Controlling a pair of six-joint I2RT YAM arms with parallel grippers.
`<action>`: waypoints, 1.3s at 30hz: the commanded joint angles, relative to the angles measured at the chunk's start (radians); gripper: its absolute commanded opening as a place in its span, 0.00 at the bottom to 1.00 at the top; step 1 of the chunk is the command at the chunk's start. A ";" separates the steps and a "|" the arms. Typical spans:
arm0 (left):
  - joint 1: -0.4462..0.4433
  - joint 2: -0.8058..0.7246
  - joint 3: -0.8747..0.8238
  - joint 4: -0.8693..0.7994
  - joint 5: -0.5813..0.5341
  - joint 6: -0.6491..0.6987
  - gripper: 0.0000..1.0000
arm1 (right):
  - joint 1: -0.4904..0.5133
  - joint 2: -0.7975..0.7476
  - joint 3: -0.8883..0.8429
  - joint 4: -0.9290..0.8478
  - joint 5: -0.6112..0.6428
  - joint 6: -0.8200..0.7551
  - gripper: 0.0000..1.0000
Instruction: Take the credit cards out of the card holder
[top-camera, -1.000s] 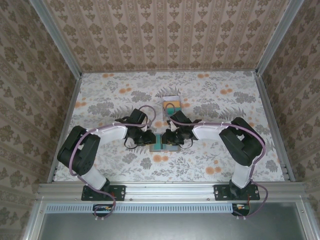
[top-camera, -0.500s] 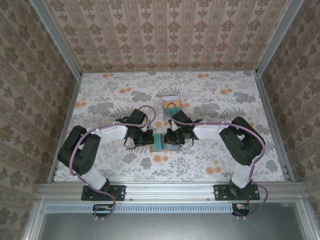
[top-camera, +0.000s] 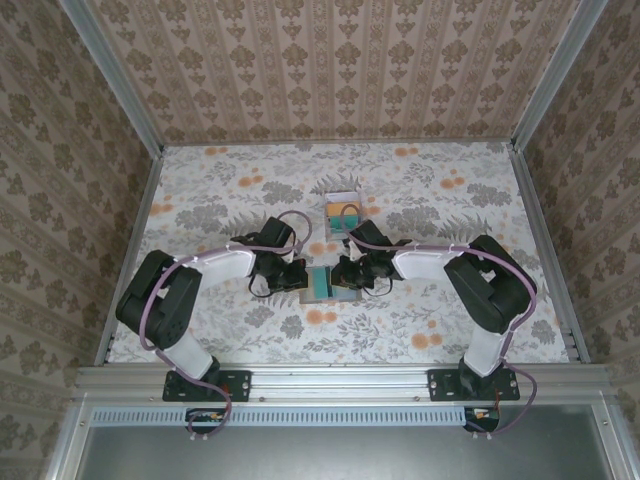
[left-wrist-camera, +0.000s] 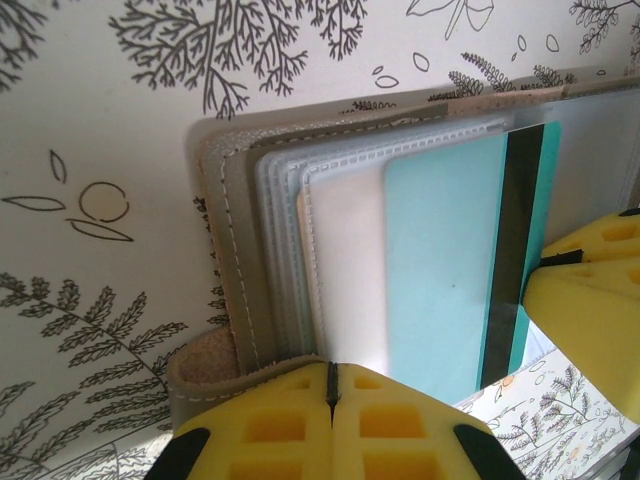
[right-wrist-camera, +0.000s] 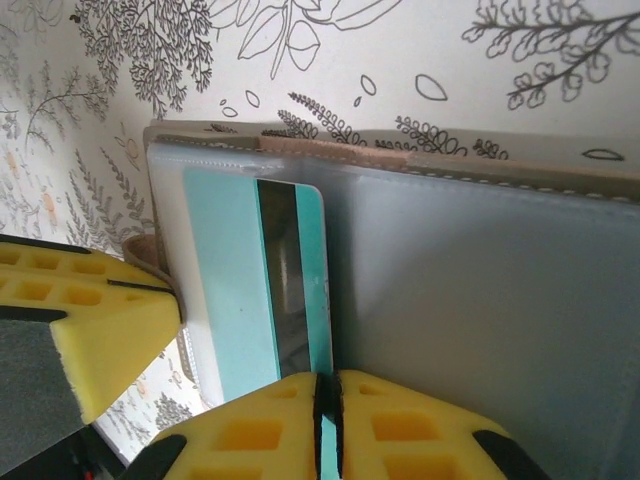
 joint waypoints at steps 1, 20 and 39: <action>-0.003 0.044 -0.010 -0.063 -0.044 0.009 0.00 | -0.005 0.026 -0.006 0.045 -0.032 0.022 0.18; 0.004 0.054 0.001 -0.079 -0.044 0.026 0.00 | -0.075 -0.030 -0.068 0.025 -0.034 -0.004 0.00; 0.012 0.027 0.056 -0.102 -0.035 0.042 0.00 | -0.189 -0.312 0.010 -0.329 -0.019 -0.307 0.00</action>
